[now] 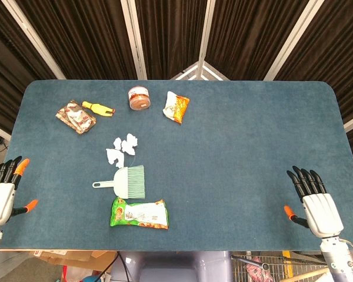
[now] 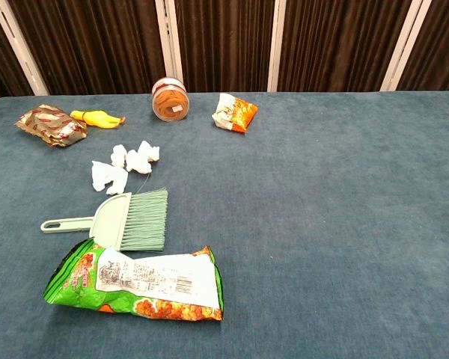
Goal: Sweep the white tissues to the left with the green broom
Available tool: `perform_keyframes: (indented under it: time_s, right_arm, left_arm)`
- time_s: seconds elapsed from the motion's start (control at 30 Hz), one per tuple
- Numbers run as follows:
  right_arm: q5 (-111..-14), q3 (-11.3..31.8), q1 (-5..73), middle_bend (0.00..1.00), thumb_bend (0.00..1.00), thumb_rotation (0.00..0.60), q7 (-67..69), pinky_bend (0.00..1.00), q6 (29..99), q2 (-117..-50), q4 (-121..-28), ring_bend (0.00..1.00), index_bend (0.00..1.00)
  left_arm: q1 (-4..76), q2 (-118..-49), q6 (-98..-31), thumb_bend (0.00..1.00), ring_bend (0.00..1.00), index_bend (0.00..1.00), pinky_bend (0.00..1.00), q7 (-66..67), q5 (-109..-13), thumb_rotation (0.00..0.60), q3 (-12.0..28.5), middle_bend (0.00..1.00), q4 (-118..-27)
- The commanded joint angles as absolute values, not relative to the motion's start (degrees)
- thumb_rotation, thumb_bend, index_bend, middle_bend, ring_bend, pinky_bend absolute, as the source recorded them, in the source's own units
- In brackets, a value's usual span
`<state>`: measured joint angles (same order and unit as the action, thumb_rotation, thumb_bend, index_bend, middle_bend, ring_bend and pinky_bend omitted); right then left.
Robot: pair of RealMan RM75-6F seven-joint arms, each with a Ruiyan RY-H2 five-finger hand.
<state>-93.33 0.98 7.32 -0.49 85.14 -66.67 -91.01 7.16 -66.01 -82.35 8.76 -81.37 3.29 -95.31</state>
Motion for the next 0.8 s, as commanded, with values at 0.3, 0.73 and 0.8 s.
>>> perform_keyframes:
  time_s: [0.3,0.73,0.8]
  right_arm:
    - [-93.78,1.14,7.11,0.0,0.3,0.6,-0.21,0.0,86.02,-66.9,-90.89,0.0,0.0]
    - [-93.83,0.97,7.23,0.0,0.3,0.6,0.17,0.0,85.66,-66.96,-90.84,0.0,0.0]
    - [-93.93,0.93,7.24,0.0,0.3,0.6,0.27,0.0,85.68,-66.91,-90.86,0.0,0.0]
  left_arm:
    - [7.07,-66.03,-82.43,0.0,0.0,0.0,0.0,9.06,-81.56,0.6,3.12,0.0,-95.37]
    - [11.26,-66.58,-77.24,0.09,0.44,0.06,0.49,18.31,-77.99,0.6,5.18,0.4,-99.39]
    - [12.8,-67.32,-75.24,0.14,0.62,0.15,0.62,21.03,-76.17,0.6,5.92,0.6,-100.54]
